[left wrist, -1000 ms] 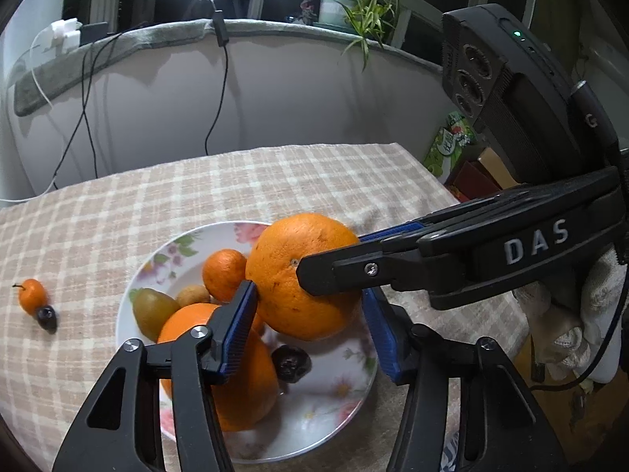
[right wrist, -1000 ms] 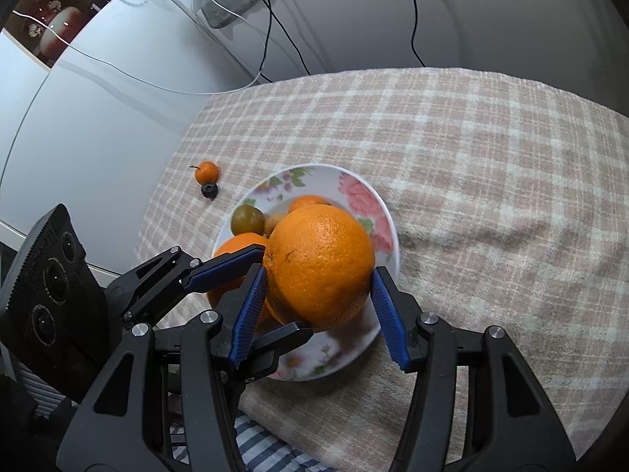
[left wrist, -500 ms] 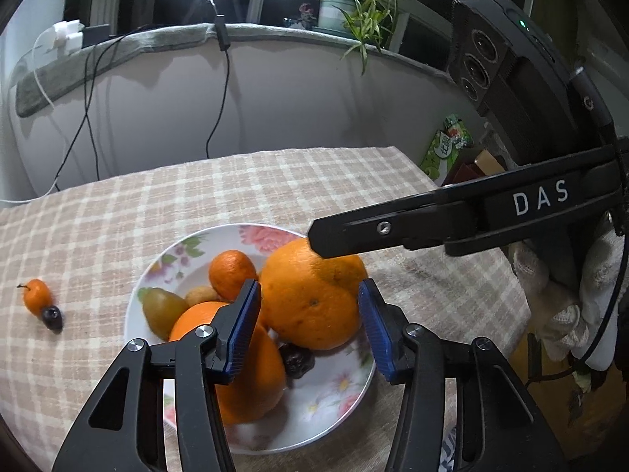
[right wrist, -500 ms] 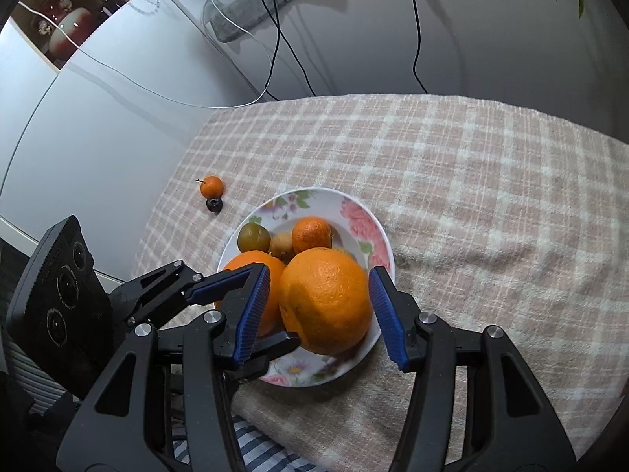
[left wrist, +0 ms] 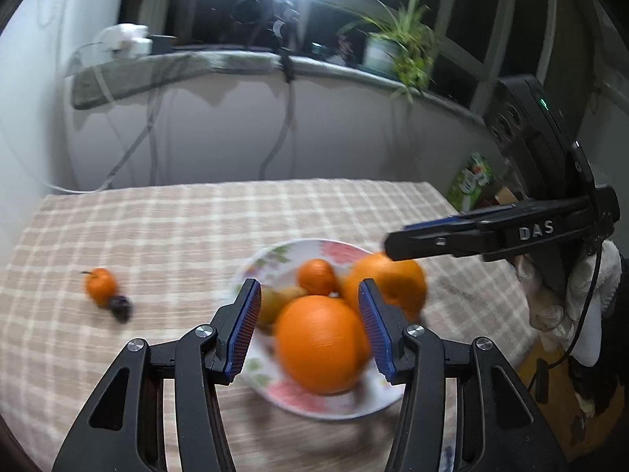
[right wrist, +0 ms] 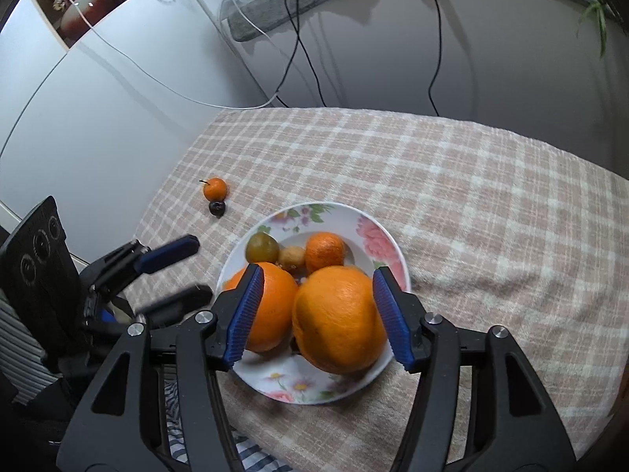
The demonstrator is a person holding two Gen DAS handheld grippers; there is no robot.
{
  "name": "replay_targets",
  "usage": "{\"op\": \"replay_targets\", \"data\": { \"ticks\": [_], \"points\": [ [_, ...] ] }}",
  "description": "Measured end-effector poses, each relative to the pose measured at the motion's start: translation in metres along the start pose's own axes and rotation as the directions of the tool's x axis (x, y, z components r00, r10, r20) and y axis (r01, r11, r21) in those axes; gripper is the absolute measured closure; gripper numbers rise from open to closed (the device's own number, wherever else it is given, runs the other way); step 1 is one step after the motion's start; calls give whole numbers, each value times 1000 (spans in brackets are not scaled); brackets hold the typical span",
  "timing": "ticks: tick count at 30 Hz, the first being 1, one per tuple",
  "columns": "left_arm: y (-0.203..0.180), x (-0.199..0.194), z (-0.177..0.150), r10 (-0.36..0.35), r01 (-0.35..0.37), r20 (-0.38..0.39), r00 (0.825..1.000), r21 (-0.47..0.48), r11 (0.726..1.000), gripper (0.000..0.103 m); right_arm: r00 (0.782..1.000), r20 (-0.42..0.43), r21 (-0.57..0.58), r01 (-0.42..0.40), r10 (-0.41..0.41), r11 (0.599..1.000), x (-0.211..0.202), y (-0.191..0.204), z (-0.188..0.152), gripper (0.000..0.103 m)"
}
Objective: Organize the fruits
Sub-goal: 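Lower the large orange into the plate and open both grippers, then move both open grippers toward the tangerine and dark plum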
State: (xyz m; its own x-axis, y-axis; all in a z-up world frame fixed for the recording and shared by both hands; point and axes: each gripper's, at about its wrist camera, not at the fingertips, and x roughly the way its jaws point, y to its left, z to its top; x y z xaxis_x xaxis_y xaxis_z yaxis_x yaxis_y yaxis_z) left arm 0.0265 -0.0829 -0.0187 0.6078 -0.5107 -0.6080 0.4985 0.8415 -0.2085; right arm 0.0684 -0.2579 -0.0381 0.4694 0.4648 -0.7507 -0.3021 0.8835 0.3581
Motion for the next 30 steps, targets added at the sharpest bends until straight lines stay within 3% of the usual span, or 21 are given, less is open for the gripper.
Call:
{"op": "replay_targets", "data": {
  "ticks": [13,30],
  "points": [
    [84,-36,-20,139,-135,25,990,-136,982,52,1000,14,-96,-14,15,995,13,31,14,37],
    [144,-24,-28,199,-198,-20,980,-226,954,52,997,-71,-263,-18,-1,965,69,97,41,37]
  ]
}}
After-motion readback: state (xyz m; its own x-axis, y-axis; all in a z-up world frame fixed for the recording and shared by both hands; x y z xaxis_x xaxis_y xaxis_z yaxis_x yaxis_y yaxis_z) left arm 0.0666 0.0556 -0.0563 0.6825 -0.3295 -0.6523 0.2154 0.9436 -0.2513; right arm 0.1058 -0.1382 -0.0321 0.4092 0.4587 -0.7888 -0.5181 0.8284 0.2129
